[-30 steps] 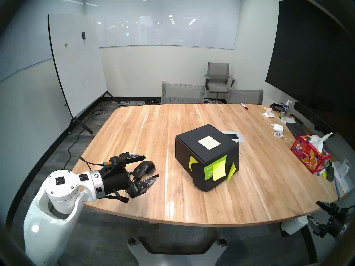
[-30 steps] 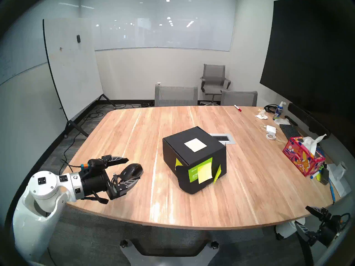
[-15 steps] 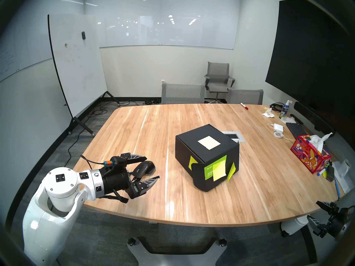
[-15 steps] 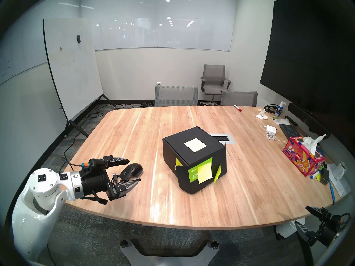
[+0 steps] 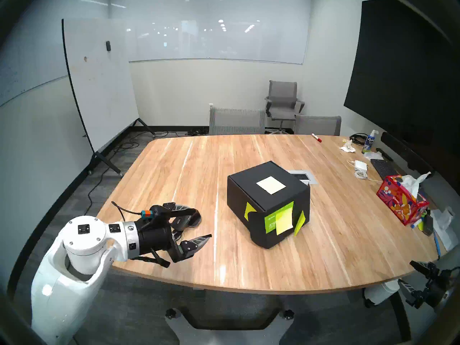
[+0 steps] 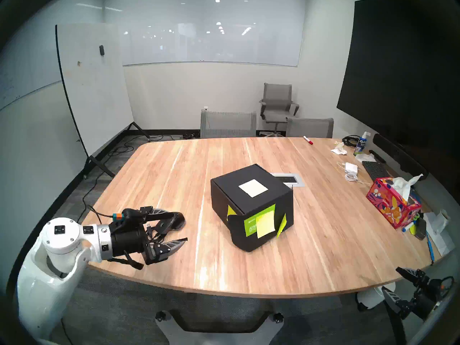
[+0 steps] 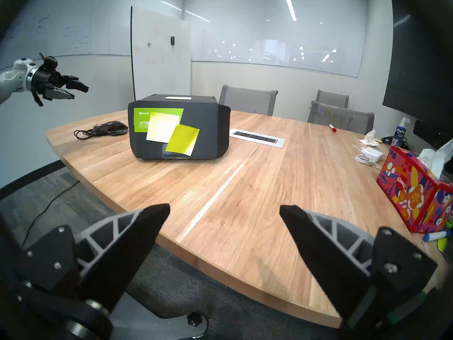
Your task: Open the box and place the mouse inside
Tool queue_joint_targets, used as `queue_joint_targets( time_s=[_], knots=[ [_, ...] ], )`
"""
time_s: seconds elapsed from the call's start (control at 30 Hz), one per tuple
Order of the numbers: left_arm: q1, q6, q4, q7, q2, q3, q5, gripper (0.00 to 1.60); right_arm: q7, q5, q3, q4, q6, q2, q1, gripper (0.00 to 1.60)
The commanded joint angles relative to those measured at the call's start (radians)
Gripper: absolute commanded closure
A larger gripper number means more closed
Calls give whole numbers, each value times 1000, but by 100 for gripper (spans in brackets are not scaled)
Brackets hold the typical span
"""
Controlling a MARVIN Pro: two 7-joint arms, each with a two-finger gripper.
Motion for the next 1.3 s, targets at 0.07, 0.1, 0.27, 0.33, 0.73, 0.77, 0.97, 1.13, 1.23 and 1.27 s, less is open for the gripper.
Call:
queue_joint_targets(
  time_s=[0.07, 0.1, 0.27, 0.33, 0.73, 0.77, 0.97, 1.13, 1.23, 1.27],
  knots=[
    [-28, 38, -28, 13, -6, 33, 7, 0, 2, 5, 9, -6, 1, -2, -1, 0],
    [-30, 33, -25, 9, -6, 37, 3, 0, 2, 5, 10, -6, 1, -2, 0, 0],
    [-45, 56, -20, 29, -12, 74, 14, 0, 3, 3, 11, -6, 2, -2, 1, 0],
    [-54, 65, -19, 41, -16, 91, 21, 0, 4, 3, 11, -6, 2, -3, 2, 0],
    [-100, 82, 2, 102, -53, 192, 77, 0, 8, -1, 14, -6, 4, -5, 6, 0],
    [-101, 83, 2, 105, -55, 195, 80, 0, 8, -1, 14, -6, 4, -5, 7, 0],
    [-104, 81, 9, 119, -62, 220, 95, 0, 10, -3, 15, -6, 5, -6, 9, 0],
    [-117, 87, 18, 132, -73, 241, 105, 0, 11, -5, 16, -6, 6, -7, 10, 0],
    [-133, 93, 33, 132, -80, 258, 107, 0, 12, -6, 17, -6, 6, -7, 11, 0],
    [-135, 94, 35, 132, -80, 260, 107, 0, 12, -6, 17, -6, 6, -7, 12, 0]
  ],
)
